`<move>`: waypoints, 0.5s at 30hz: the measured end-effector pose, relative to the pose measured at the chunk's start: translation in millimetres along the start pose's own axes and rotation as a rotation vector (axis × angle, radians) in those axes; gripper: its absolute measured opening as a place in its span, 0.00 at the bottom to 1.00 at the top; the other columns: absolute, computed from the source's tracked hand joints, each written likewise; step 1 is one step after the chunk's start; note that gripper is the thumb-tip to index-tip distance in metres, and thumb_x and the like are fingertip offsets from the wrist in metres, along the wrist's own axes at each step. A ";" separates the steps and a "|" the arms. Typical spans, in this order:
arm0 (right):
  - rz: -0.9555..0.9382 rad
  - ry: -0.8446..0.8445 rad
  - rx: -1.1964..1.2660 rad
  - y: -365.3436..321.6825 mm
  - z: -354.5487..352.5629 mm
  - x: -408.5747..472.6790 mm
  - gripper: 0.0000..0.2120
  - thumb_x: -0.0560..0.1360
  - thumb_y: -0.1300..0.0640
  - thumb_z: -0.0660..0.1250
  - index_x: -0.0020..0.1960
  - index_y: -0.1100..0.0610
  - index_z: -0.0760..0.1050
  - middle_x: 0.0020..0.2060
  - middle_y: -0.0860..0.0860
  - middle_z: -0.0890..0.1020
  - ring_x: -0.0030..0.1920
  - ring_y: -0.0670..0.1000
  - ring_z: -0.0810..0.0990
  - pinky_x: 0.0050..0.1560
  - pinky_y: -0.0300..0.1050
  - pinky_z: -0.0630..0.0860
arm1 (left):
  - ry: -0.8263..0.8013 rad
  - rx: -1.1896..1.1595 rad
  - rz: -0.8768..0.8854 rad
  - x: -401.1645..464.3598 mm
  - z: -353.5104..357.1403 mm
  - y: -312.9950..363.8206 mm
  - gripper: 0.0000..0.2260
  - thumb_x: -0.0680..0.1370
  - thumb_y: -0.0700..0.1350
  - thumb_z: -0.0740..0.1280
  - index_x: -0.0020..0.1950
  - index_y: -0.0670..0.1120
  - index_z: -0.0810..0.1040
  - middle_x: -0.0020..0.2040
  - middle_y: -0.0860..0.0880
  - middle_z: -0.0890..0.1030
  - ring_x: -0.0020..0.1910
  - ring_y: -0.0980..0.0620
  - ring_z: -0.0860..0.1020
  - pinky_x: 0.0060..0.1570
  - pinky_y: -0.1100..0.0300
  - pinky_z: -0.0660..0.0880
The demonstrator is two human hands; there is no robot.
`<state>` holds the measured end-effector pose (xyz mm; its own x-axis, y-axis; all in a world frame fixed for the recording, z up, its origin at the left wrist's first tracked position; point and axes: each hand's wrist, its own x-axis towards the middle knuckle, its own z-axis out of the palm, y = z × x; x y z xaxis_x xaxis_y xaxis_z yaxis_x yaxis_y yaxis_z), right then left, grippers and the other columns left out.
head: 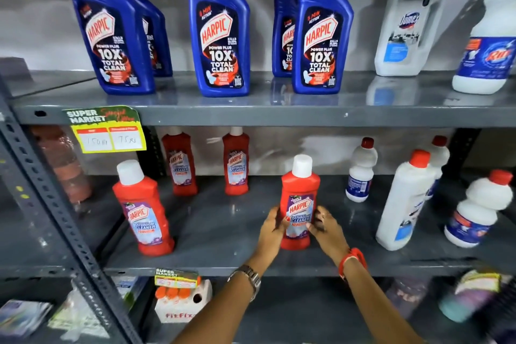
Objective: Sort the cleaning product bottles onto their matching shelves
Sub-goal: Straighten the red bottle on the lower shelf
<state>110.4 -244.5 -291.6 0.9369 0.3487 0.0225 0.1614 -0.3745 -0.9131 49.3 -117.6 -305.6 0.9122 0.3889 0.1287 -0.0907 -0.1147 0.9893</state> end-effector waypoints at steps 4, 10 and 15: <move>-0.014 0.049 -0.043 4.4 6.2 2.2 0.20 0.72 0.68 0.65 0.63 0.65 0.68 0.58 0.63 0.79 0.55 0.59 0.79 0.54 0.42 0.72 | 0.072 0.071 0.014 5.8 -2.4 -1.6 0.12 0.77 0.37 0.61 0.60 0.37 0.71 0.58 0.39 0.78 0.53 0.49 0.76 0.56 0.61 0.76; -0.084 -0.002 -0.012 -4.5 34.9 -4.8 0.20 0.72 0.65 0.67 0.62 0.64 0.69 0.59 0.62 0.78 0.58 0.59 0.78 0.56 0.45 0.74 | 0.162 0.120 0.023 -0.9 -32.1 -9.3 0.11 0.77 0.36 0.60 0.58 0.34 0.72 0.56 0.37 0.78 0.51 0.48 0.76 0.53 0.63 0.76; -0.128 -0.083 0.035 -27.7 83.6 -14.3 0.20 0.73 0.64 0.66 0.63 0.62 0.68 0.59 0.60 0.78 0.59 0.58 0.77 0.57 0.46 0.74 | 0.285 0.073 0.024 -12.1 -77.9 -14.2 0.11 0.77 0.34 0.58 0.59 0.35 0.71 0.54 0.42 0.77 0.46 0.53 0.77 0.49 0.69 0.76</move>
<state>66.6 -167.3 -300.7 0.8804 0.4620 0.1072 0.2657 -0.2932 -0.9184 8.5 -49.4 -315.8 0.7603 0.6252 0.1761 -0.0722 -0.1881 0.9795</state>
